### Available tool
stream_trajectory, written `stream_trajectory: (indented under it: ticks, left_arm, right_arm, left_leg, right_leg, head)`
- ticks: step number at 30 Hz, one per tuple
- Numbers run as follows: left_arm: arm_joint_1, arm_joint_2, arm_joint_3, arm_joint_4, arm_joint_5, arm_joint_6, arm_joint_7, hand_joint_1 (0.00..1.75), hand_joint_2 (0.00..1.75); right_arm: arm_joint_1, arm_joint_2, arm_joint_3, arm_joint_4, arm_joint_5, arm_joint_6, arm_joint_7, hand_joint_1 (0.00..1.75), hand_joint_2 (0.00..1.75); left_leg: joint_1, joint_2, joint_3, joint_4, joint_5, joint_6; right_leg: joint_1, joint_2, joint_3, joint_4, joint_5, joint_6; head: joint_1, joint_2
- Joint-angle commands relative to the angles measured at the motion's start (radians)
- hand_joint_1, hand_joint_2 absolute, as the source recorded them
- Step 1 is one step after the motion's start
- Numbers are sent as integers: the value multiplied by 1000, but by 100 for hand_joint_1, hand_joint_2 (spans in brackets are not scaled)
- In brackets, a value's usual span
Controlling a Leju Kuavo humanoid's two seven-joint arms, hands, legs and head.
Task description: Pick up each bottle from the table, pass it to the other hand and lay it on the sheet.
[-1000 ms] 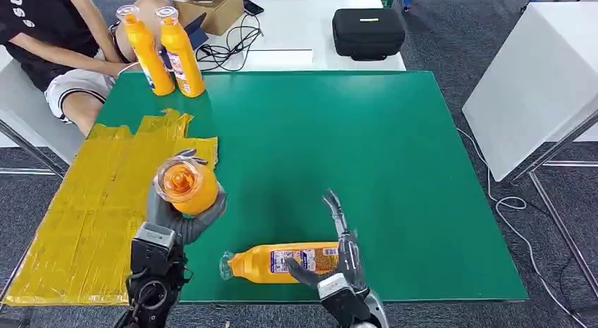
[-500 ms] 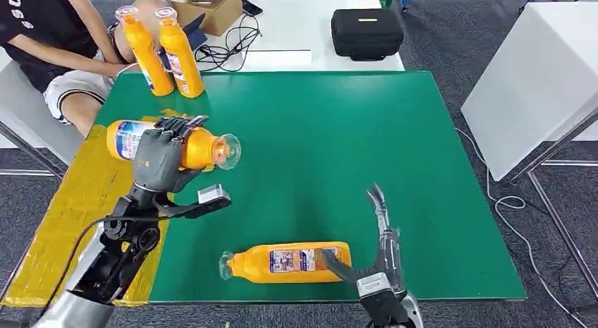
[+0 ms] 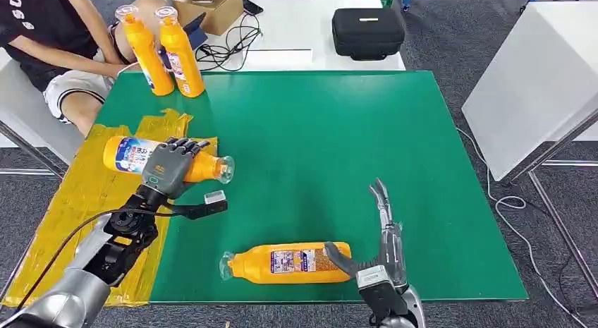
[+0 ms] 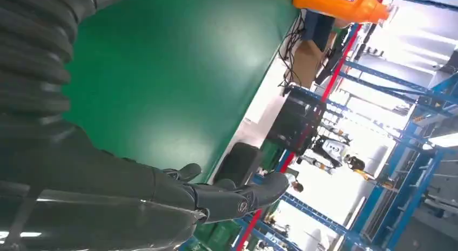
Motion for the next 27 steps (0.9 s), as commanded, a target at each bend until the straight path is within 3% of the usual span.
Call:
stream_trajectory:
  ticks: [1,6,11,17,25,26,27]
  left_arm:
    - [-22,-23,27,90,62,-56,-36,175,175]
    - [2,-43,97,227,26,-37,14,175,175]
    - [42,-61,188,165,65,-108,3,175,175]
    - [-97,-97,205,337,62,-152,-14,175,175]
    - [-159,-117,205,472,45,-150,14,171,175]
    - [-159,-117,205,472,45,-150,14,122,175]
    - [-150,-121,200,484,44,-139,12,0,175]
  right_arm:
    - [-2,19,-44,23,21,14,2,0,175]
    - [-5,33,-53,55,49,38,25,0,175]
    - [-35,55,-81,34,38,44,14,0,175]
    - [-69,64,-131,64,38,49,30,0,175]
    - [-74,53,-132,111,22,33,15,0,175]
    - [-74,53,-132,111,22,33,15,0,175]
    - [-65,52,-121,105,24,23,16,0,175]
  left_leg:
    - [1,0,4,0,-1,-1]
    - [0,2,5,-2,-1,-1]
    - [0,2,3,-1,-1,-1]
    - [1,-3,1,0,0,0]
    - [1,-2,4,-1,0,0]
    - [1,-1,3,-1,0,0]
    - [2,-2,7,0,-3,-1]
  right_leg:
    - [1,-2,5,-1,-1,1]
    - [0,1,5,-2,0,1]
    - [0,1,2,-1,0,1]
    - [1,-3,2,-1,0,1]
    - [0,-3,5,-2,-1,1]
    - [0,-2,4,-2,0,1]
    - [1,-4,9,-2,-2,1]
  head:
    - [0,0]
    - [0,0]
    - [0,0]
    - [0,0]
    - [0,0]
    - [0,0]
    - [0,0]
